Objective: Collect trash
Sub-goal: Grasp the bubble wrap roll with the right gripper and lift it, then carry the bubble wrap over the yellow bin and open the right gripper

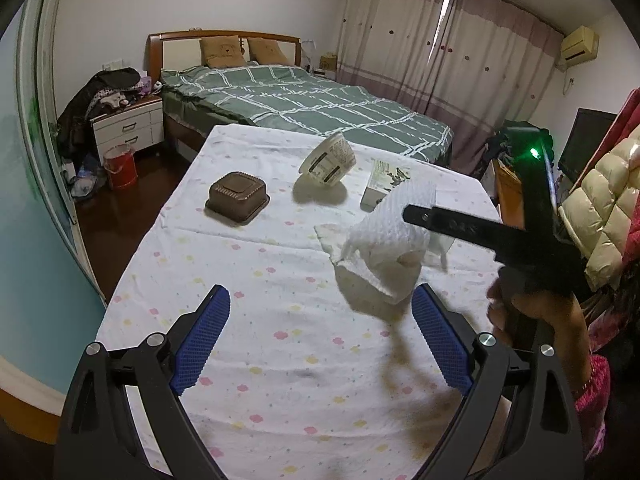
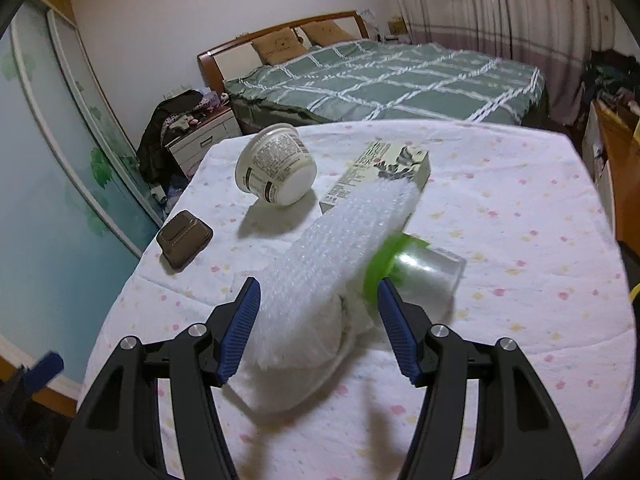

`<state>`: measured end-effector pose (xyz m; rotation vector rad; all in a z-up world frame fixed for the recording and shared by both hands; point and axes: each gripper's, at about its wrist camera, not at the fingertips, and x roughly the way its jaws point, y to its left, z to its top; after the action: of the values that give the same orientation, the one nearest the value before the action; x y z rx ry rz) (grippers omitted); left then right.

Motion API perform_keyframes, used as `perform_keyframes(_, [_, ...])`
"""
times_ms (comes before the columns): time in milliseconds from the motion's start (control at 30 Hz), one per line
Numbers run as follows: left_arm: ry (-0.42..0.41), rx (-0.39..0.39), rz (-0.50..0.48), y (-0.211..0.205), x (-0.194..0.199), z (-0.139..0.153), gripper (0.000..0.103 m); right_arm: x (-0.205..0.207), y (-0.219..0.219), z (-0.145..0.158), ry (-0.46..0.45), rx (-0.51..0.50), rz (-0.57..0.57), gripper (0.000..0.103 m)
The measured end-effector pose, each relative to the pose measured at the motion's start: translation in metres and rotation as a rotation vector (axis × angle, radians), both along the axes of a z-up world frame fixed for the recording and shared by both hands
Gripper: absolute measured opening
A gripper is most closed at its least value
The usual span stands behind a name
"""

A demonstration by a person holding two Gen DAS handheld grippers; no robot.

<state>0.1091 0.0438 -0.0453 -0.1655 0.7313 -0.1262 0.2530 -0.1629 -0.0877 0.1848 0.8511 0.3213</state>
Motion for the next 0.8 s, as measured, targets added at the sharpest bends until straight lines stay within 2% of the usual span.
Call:
perform_keyframes(67, [0.001, -0.002, -0.002, 0.0, -0.001, -0.001, 0.091, 0.005, 0.001, -0.003, 0.016, 0.02, 0.008, 0.046])
perform_keyframes(133, [0.003, -0.001, -0.002, 0.0, -0.001, -0.002, 0.091, 0.005, 0.002, -0.004, 0.018, 0.027, 0.011, 0.032])
perform_keyframes(233, [0.008, 0.001, -0.003, 0.0, -0.001, -0.004, 0.091, 0.0, 0.001, -0.001, 0.001, 0.045, 0.011, 0.017])
perform_keyframes(433, [0.02, 0.007, -0.016, -0.005, 0.0, -0.008, 0.091, -0.021, -0.004, 0.024, -0.071, 0.099, 0.035, 0.012])
perform_keyframes(567, [0.019, 0.013, -0.025, -0.009, -0.001, -0.008, 0.091, -0.047, -0.015, 0.056, -0.161, 0.13, 0.049, 0.011])
perform_keyframes(800, [0.025, 0.024, -0.049, -0.019, -0.001, -0.009, 0.092, -0.087, -0.054, 0.088, -0.262, 0.114, 0.023, 0.011])
